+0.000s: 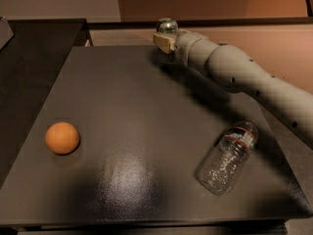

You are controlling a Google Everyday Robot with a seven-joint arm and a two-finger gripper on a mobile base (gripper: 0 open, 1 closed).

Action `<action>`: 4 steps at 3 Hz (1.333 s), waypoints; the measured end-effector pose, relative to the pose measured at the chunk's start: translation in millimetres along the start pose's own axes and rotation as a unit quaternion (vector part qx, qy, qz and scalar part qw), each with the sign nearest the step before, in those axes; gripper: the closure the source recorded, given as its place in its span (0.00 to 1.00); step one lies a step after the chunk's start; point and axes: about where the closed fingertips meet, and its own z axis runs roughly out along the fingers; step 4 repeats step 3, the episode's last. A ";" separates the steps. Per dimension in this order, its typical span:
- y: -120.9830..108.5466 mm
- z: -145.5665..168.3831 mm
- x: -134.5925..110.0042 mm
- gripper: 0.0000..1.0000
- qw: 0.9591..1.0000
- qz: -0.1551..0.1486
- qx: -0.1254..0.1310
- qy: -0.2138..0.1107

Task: Place 7up can upright

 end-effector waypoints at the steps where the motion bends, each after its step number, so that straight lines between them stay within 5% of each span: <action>1: -2.1 5.6 5.6 0.13 1.000 -0.001 0.003 0.006; 2: -3.3 11.2 13.2 0.00 1.000 -0.005 0.005 0.007; 4: -3.2 11.2 13.2 0.00 1.000 -0.005 0.005 0.007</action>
Offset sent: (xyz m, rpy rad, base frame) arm 0.0128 0.0014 -0.0147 -0.0239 0.0200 -0.0202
